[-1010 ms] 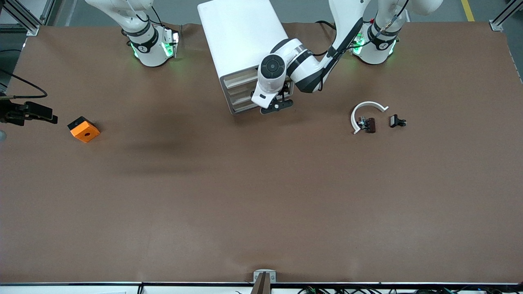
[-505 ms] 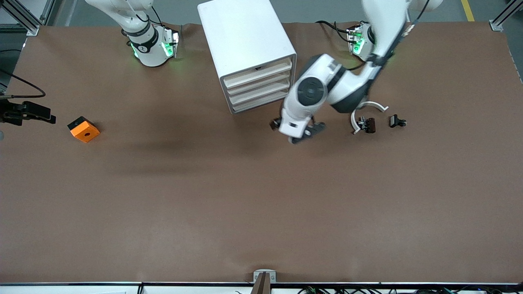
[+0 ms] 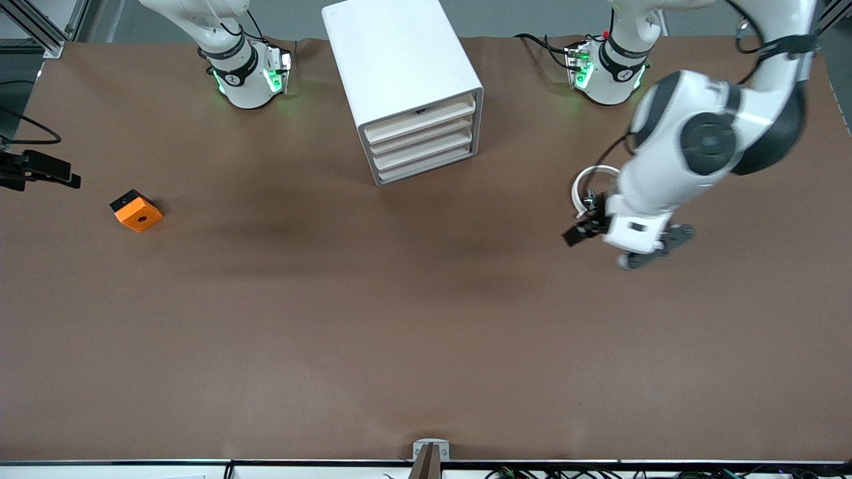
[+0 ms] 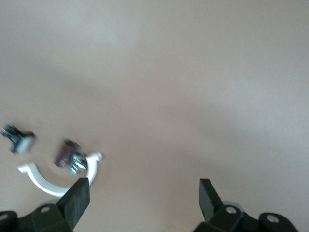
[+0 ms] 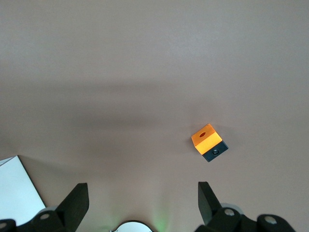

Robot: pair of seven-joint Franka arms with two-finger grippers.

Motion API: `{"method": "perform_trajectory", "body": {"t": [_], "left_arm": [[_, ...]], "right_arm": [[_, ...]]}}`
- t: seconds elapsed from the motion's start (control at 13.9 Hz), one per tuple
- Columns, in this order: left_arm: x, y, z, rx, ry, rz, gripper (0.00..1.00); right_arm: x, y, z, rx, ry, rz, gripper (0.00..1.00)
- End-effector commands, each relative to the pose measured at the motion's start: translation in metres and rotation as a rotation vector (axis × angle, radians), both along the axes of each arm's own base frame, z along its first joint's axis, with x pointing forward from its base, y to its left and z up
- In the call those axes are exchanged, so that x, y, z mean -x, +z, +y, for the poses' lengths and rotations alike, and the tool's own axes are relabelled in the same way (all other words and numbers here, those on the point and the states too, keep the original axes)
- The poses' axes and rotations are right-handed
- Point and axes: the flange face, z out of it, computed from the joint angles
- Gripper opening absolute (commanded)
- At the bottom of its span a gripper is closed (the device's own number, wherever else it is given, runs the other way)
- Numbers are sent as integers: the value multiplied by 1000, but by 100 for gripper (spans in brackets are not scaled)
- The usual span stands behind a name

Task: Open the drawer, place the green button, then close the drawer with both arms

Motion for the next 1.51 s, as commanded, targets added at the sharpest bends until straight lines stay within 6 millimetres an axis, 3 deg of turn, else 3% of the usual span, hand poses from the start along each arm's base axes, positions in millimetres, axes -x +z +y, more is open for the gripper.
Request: {"method": "perform_trajectory", "body": {"t": [0.0,0.22,0.43,0.58,0.87,1.01,1.15,1.44], "left_arm": [[-6,44,18,-13,-32,-14,100],[-14,91,68,-12,-80,-9,100],[9,135,123,-23,-203,21,100],[34,158,139,-40,-309,14,100],[85,188,151,-39,-423,1,100],[105,200,144,-45,-436,3,100],[113,201,141,-48,-442,2,100],[108,195,144,-45,-437,11,100]], "right_arm": [[23,34,2,1,-2,-56,100],[35,49,4,4,-2,-76,100],[45,58,9,4,4,-70,100],[49,56,11,1,6,-57,100],[58,54,15,0,11,-55,100],[61,54,17,3,-9,-53,100],[63,56,21,7,-35,-53,100],[70,55,22,5,-35,-54,100]]}}
